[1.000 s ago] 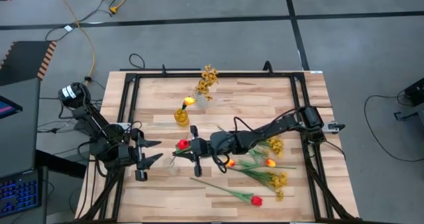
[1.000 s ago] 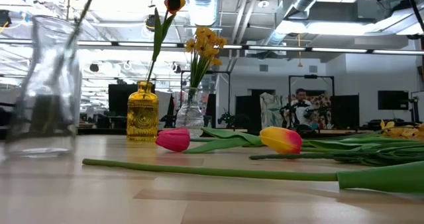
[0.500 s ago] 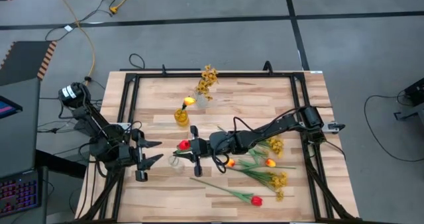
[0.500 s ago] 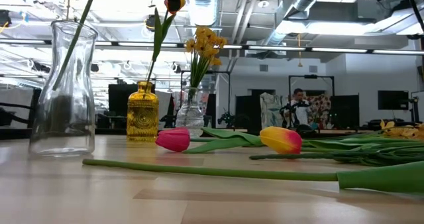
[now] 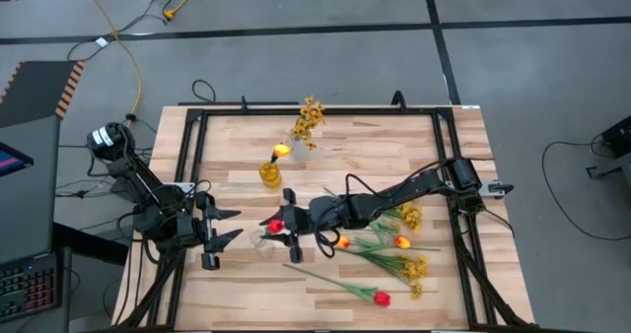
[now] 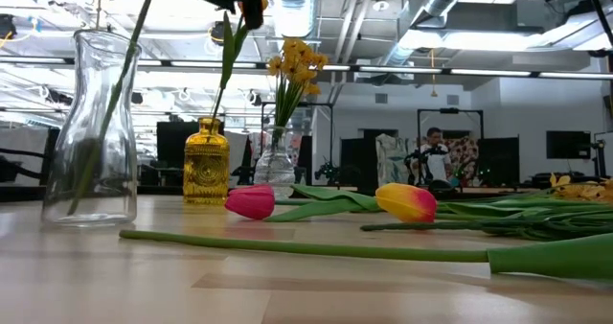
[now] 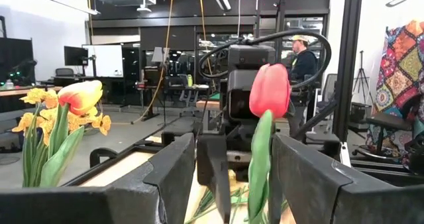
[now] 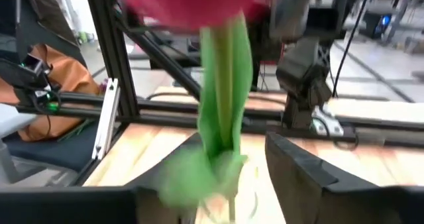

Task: Sort flowers into vase by color
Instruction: Put the top red tulip into the bottom transparent vase

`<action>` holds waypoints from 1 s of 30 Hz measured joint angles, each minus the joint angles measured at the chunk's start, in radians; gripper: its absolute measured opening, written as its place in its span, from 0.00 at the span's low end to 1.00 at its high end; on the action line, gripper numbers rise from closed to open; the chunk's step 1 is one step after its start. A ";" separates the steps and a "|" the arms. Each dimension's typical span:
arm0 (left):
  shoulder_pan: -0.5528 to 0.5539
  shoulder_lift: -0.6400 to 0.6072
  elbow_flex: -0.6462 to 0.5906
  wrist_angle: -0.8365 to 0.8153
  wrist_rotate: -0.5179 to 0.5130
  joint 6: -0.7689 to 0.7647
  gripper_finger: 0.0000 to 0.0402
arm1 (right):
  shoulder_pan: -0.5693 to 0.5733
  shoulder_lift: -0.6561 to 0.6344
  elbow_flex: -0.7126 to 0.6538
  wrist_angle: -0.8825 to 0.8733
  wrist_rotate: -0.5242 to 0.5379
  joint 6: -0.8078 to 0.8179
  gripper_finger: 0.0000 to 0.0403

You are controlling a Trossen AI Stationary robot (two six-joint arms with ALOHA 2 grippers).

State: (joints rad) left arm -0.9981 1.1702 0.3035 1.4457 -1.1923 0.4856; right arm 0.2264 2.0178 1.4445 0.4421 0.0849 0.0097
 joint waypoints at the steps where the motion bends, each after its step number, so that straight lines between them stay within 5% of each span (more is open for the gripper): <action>1: 0.000 0.000 0.000 0.000 0.000 0.000 0.48 | 0.000 0.000 0.000 -0.013 0.000 0.014 0.48; 13: 0.000 0.000 0.000 0.000 0.000 0.000 0.48 | -0.016 -0.021 0.000 -0.193 0.004 0.036 0.53; 30: 0.000 0.000 0.000 0.000 0.003 0.000 0.48 | -0.026 -0.172 0.000 -0.824 0.000 0.035 0.53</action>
State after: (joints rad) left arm -0.9981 1.1706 0.3035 1.4452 -1.1896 0.4856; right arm 0.2002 1.8457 1.4448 -0.3818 0.0849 0.0448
